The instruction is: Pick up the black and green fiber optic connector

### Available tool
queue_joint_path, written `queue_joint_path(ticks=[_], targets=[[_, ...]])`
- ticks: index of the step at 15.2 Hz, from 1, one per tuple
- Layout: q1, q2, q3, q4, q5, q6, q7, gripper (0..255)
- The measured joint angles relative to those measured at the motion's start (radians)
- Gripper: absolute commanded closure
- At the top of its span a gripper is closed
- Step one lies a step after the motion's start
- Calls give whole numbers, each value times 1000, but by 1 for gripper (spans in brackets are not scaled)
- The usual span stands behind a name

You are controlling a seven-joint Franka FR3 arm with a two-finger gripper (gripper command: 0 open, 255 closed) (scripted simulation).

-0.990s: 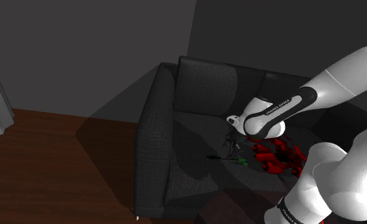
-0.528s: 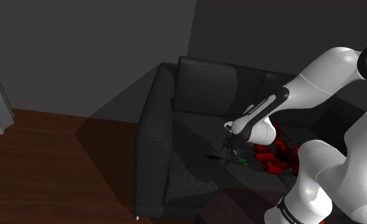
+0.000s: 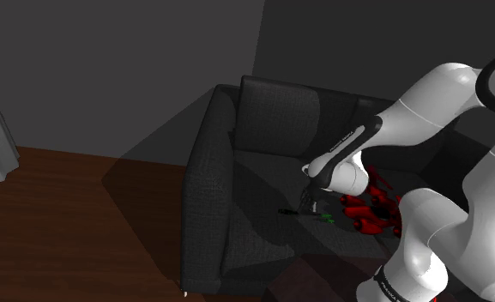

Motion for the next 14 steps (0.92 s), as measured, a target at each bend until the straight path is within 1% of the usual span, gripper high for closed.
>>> queue_joint_path(ticks=[3, 4, 5, 6, 7, 8, 9, 10, 11, 12, 14], targets=[[1, -1, 0, -1, 1, 1, -2, 255], [-47, -19, 28, -13, -48, 2, 42, 255], [-129, -44, 82, -24, -161, -4, 122, 255], [-202, -65, 136, -31, -252, -13, 187, 255], [-294, -92, 200, -37, -345, -31, 254, 255], [-339, -108, 235, -39, -395, -43, 290, 255], [-403, -133, 284, -43, -457, -64, 338, 255], [-438, -149, 311, -39, -494, -83, 365, 255], [-490, -177, 349, -44, -543, -106, 403, 255], [-526, -199, 377, -45, -580, -127, 430, 255], [-581, -241, 417, -43, -632, -170, 467, 255]])
